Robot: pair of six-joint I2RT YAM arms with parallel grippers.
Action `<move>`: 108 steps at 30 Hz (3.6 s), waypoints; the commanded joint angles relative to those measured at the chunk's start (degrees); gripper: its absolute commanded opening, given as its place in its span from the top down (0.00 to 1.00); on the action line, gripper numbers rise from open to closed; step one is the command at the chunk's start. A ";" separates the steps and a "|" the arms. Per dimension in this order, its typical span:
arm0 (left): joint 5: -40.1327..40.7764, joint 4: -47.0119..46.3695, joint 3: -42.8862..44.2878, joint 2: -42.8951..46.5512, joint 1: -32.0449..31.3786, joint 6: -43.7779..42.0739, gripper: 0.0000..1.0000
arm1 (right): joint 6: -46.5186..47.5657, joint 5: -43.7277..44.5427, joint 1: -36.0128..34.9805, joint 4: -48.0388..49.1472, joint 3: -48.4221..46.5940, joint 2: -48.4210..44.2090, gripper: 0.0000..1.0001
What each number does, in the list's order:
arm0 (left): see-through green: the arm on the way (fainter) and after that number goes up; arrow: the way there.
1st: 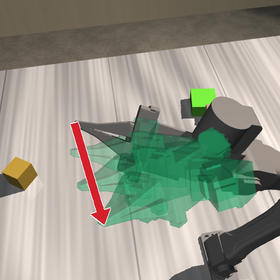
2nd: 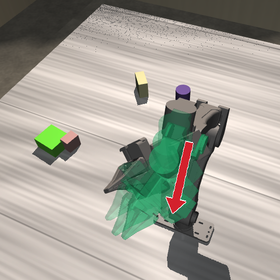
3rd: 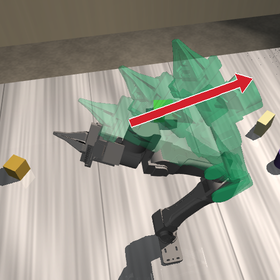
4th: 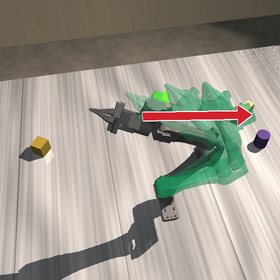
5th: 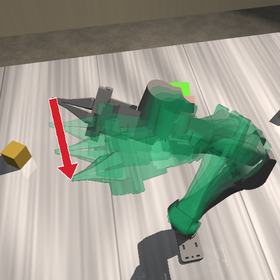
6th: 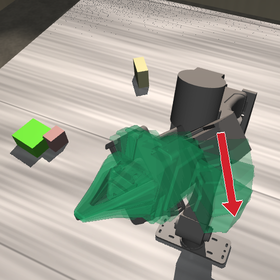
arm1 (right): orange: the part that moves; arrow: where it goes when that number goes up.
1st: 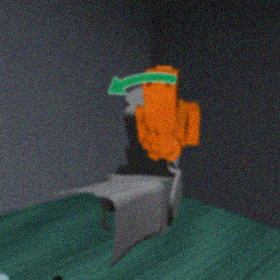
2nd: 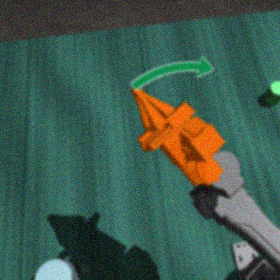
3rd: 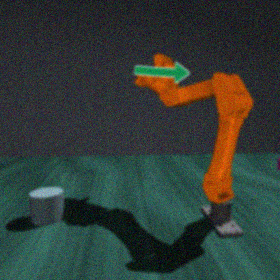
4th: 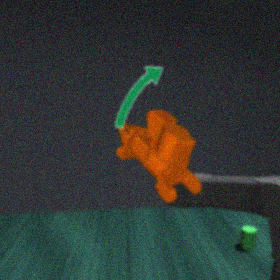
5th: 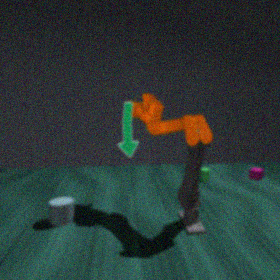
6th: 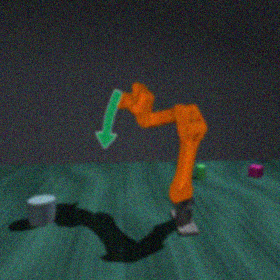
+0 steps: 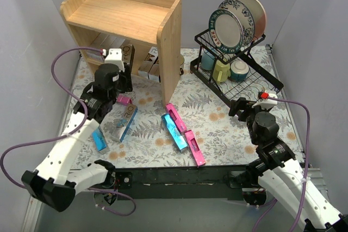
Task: Place and organize the toothpastes onto the shelf
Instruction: Place the toothpaste on the shelf.
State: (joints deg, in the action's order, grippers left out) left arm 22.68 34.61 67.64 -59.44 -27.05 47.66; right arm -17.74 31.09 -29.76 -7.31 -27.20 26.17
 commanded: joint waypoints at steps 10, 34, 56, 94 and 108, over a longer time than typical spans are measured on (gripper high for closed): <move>-21.97 -15.53 4.96 -10.68 13.42 -11.36 0.69 | 0.95 -0.59 -0.30 2.83 -0.22 0.10 0.06; -24.70 -27.22 1.19 -19.14 14.22 -8.65 0.33 | 1.57 -1.74 -0.30 2.83 -0.57 1.42 0.06; -22.59 -43.22 -8.57 -15.00 14.22 5.95 0.45 | 1.39 -2.44 -0.30 2.65 -0.05 0.46 0.06; -25.31 -51.84 -4.36 -25.90 14.22 11.76 0.63 | 1.21 -2.53 -0.30 2.74 0.13 0.28 0.07; -29.09 -52.19 -2.60 -29.24 14.22 9.29 0.63 | 1.30 -3.32 -0.30 2.83 0.13 0.63 0.08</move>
State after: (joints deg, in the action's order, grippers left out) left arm -4.25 -17.82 63.09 -87.42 -12.95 58.89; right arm -16.53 28.27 -29.76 -7.09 -27.20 26.94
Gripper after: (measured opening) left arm 0.371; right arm 0.925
